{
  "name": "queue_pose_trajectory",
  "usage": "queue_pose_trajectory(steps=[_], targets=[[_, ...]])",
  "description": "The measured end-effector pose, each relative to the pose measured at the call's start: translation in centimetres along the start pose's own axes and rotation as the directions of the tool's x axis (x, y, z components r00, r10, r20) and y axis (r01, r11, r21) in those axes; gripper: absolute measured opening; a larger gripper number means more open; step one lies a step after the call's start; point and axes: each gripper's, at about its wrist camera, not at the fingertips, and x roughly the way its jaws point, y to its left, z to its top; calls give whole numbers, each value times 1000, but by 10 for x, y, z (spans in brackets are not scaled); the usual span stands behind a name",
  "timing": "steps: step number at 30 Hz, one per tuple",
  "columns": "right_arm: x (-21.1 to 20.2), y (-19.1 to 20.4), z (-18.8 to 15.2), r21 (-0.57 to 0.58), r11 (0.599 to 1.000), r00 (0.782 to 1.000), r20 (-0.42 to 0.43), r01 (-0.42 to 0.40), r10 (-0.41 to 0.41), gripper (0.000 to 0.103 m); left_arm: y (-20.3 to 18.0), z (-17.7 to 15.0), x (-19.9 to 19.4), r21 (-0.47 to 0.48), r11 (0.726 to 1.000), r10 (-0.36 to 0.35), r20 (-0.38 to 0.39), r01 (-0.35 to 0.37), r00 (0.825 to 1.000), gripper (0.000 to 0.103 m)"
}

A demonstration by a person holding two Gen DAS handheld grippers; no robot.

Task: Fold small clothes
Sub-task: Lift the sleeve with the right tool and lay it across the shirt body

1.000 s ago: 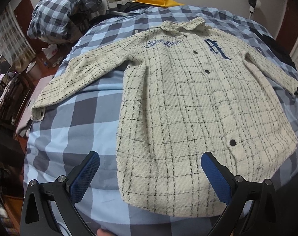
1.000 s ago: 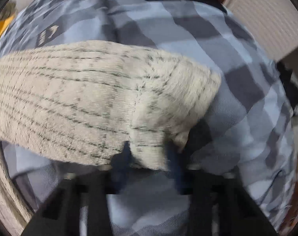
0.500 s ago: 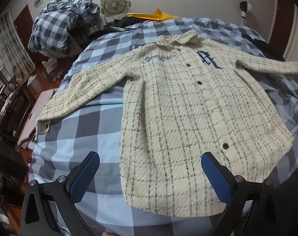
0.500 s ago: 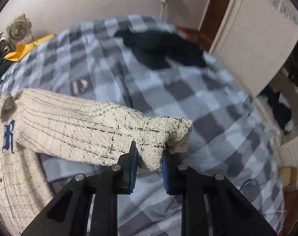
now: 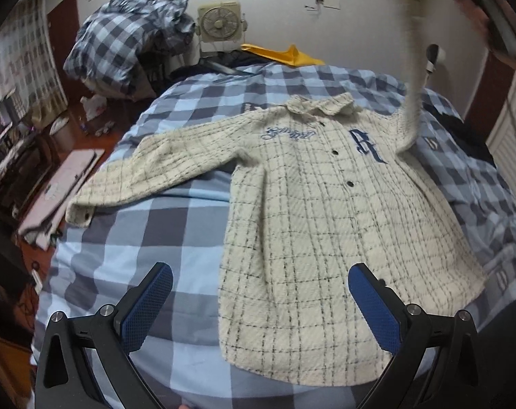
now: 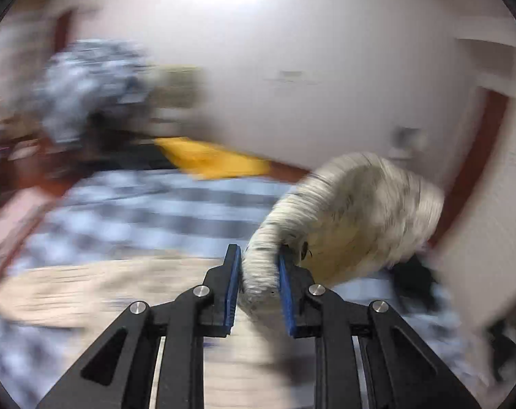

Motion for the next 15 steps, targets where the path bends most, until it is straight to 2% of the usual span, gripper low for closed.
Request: queue_pose_trajectory(steps=[1,2,3,4,5,7,10,11,12,13,14,15], targets=[[3,35,2,-4,989,988,-47,-145,145,31,4,0,1,-18,1000,-8,-7,8,1000,103],[8,72,1,16,947,940,-110,-322,322,45,8,0,1,-40,999,-20,-16,19,1000,103],[13,94,-5,51,900,888,-149,-433,435,53,11,-1,2,-55,998,-28,-21,27,999,103],[18,114,-13,94,849,830,-179,-520,528,58,14,-1,2,-70,997,-38,-24,36,999,103],[22,133,-26,125,810,785,-200,-573,587,58,17,-1,1,-84,995,-47,-23,45,999,103],[28,139,-43,106,811,777,-238,-575,582,59,19,-3,-3,-87,995,-53,-13,51,999,103],[46,119,-73,25,869,816,-330,-495,474,59,19,-1,-10,-88,994,-69,11,69,998,103],[55,94,-93,1,897,833,-371,-441,410,59,18,0,-11,-87,993,-74,16,75,997,103],[57,87,-93,-5,911,839,-391,-413,379,59,17,0,-12,-85,993,-77,20,79,997,103],[63,63,-104,-10,929,842,-426,-371,331,59,16,0,-13,-80,993,-79,22,81,997,103],[71,25,-129,-5,949,834,-479,-314,273,59,14,-1,-13,-72,994,-80,23,81,997,103],[64,13,-142,2,958,827,-503,-288,250,59,14,-1,-13,-67,995,-79,22,80,997,103]])
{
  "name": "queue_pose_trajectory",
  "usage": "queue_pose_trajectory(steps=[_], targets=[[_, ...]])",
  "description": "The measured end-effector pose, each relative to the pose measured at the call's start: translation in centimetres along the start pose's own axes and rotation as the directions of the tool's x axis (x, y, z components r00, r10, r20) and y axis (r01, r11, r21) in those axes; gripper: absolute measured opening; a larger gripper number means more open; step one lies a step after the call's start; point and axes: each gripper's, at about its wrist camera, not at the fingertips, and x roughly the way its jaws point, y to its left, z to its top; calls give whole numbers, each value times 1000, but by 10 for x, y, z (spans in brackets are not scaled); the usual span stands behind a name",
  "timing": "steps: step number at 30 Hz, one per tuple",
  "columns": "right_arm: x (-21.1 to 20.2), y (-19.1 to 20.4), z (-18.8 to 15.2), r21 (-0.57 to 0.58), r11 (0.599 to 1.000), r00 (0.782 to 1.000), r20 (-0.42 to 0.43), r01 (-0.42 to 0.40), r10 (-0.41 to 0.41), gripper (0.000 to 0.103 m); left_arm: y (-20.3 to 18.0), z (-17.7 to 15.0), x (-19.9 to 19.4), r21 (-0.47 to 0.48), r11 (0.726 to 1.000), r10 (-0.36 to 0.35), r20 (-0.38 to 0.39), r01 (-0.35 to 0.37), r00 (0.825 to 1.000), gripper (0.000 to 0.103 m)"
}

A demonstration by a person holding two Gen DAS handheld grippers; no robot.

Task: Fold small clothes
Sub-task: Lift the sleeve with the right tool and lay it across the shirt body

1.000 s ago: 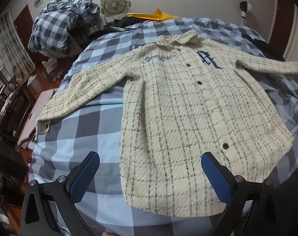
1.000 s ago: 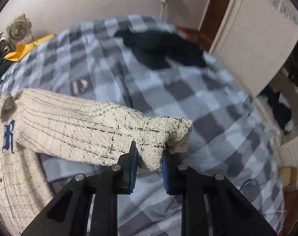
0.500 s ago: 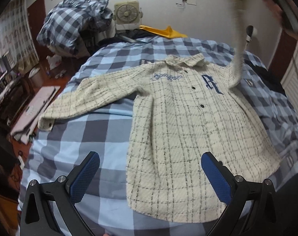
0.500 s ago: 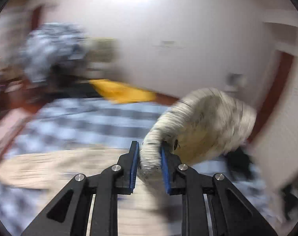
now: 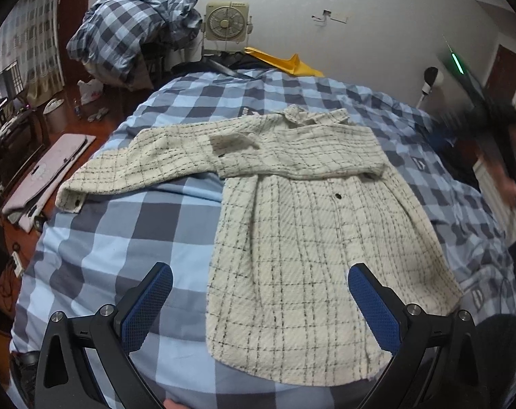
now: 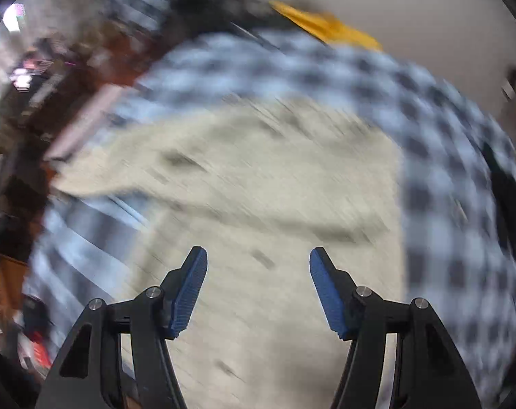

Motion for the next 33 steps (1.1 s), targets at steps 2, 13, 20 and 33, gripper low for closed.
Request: queue_pose_trajectory(steps=[2,13,20,33], targets=[[14,-57,-43,72,995,992,-117,63,-54,59,-3,-3,0,18,1000,4,-3,-4,1000,103],[110,-162,-224,223,956,804,-594,189,-20,59,-10,-10,15,88,989,120,-17,-118,993,103],[125,-153,-230,224,972,824,-561,69,71,5,-11,-12,26,113,973,205,-38,-200,978,103],[68,-160,-257,372,928,871,-451,-16,196,4,-6,-15,27,93,973,214,-41,-210,976,103]])
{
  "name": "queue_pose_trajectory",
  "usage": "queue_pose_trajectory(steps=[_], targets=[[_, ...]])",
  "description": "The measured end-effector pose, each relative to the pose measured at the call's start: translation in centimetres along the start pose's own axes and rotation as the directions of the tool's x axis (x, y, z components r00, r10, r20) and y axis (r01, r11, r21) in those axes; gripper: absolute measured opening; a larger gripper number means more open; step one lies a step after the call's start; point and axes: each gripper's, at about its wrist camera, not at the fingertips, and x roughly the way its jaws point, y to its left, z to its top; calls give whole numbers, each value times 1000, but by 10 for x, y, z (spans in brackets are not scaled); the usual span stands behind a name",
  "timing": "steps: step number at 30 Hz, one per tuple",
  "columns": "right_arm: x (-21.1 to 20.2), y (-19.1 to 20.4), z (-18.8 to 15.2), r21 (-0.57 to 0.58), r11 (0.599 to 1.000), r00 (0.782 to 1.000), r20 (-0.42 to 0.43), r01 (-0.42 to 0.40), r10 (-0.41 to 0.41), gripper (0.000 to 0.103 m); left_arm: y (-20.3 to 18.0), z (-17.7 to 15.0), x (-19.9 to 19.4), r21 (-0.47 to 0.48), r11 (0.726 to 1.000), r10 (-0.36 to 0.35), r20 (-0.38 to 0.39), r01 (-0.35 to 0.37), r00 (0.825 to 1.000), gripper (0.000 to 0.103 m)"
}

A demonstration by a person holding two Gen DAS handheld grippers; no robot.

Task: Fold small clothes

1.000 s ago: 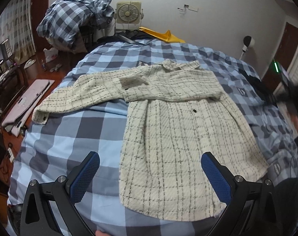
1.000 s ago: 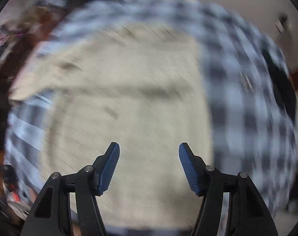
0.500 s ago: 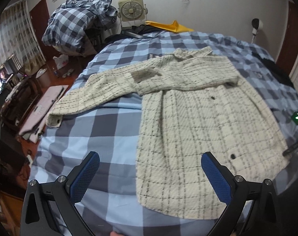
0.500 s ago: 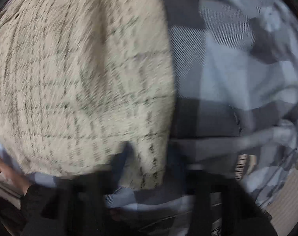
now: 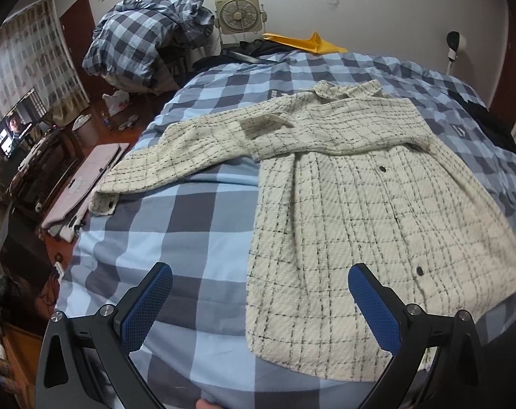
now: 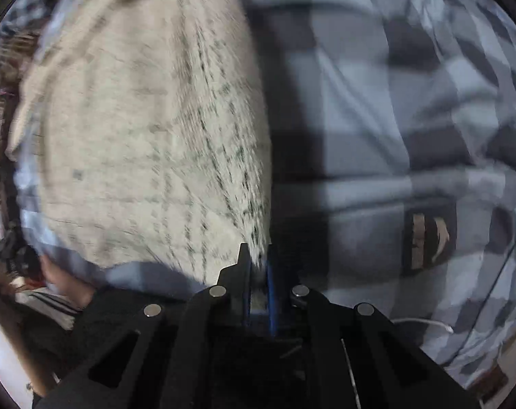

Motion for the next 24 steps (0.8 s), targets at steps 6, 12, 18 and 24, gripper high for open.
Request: queue_pose_trajectory(steps=[6,12,18,24], targets=[[12,25,8,-20,956,956,36,293,-292,19,-1,-4,3,8,1000,-5,-22,5,1000,103],[-89,128,3,-88,960,896,389,265,-212,87,-1,4,9,-19,1000,-20,-29,20,999,103],[-71,194,1,-142,989,827,551,-38,111,102,-4,-3,21,-2,1000,7,-64,-7,998,103],[31,228,41,-141,984,873,460,-107,161,102,4,-5,39,-19,998,51,-122,-54,991,103]])
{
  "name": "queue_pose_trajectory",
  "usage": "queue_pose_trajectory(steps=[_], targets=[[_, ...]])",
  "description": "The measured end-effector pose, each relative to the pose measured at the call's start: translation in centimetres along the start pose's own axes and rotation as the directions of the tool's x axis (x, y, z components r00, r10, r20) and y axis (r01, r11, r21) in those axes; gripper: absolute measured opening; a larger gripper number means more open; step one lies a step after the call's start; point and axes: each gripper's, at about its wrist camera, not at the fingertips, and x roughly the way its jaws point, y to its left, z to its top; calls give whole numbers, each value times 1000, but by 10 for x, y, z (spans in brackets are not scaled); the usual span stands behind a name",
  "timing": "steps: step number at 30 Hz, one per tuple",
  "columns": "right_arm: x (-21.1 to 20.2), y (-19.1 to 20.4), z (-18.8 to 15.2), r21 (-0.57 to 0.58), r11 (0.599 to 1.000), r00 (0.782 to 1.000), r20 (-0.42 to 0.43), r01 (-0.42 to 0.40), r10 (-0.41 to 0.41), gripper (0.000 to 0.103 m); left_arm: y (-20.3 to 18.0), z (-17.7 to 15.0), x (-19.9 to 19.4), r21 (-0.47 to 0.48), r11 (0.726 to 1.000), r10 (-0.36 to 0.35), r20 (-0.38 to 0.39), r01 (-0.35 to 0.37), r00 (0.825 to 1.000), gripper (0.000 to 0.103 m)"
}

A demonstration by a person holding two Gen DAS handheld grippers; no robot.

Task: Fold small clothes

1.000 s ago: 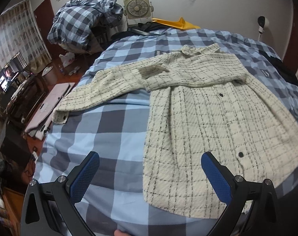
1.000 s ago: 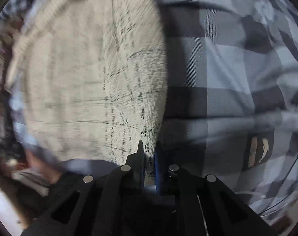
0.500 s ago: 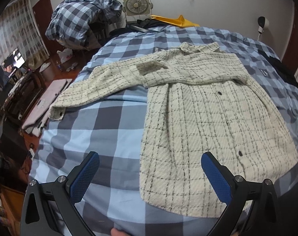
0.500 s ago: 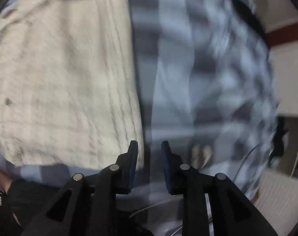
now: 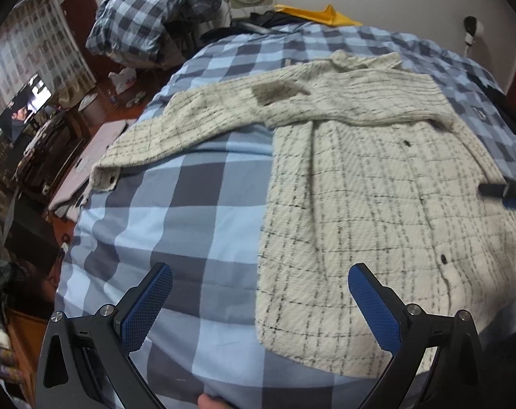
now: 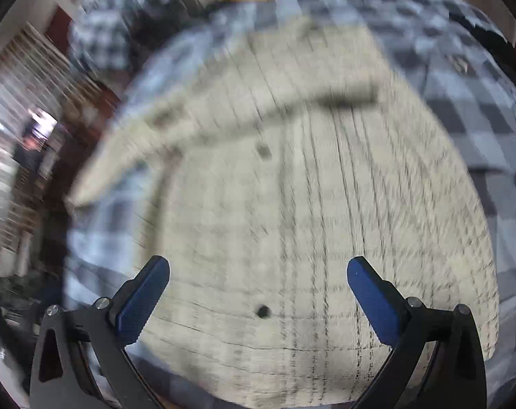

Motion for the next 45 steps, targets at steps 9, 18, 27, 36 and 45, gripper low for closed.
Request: queue_pose_trajectory(steps=[9,18,27,36,45], targets=[[25,31,18,-204,977,995,-57,63,-76,102,2,105,67,-66,995,-77,-81,72,994,103],[30,19,24,-130,991,985,-158,43,-63,102,16,203,197,-380,917,-207,-202,119,957,93],[39,18,19,-151,986,981,-170,63,-89,102,-17,214,239,-262,965,-87,-263,16,961,40],[42,17,13,-164,984,981,-168,70,-98,102,-75,257,136,26,998,52,36,-53,998,18],[40,16,12,-164,984,981,-164,74,-101,102,-9,209,201,-117,993,-12,-200,-12,980,24]])
